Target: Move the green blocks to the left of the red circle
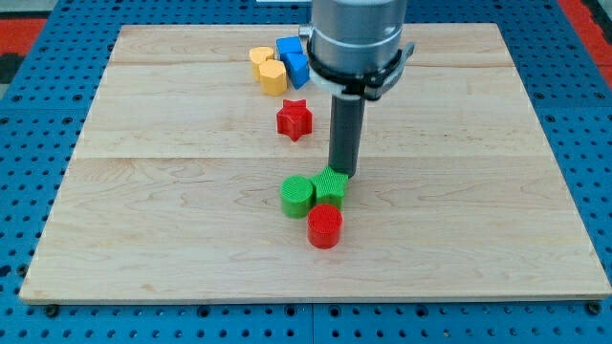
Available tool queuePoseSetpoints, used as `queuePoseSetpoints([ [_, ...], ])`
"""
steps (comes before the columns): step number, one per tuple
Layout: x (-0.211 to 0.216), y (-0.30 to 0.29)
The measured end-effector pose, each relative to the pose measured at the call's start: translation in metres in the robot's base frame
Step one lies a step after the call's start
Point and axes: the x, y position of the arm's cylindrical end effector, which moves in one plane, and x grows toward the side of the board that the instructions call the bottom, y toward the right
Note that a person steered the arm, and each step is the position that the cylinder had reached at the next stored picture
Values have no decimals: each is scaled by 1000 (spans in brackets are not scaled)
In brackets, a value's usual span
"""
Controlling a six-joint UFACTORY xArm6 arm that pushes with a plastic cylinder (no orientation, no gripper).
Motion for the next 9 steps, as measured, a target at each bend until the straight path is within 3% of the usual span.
queuePoseSetpoints([
  [4,6,24],
  [7,22,-38],
  [9,33,-32],
])
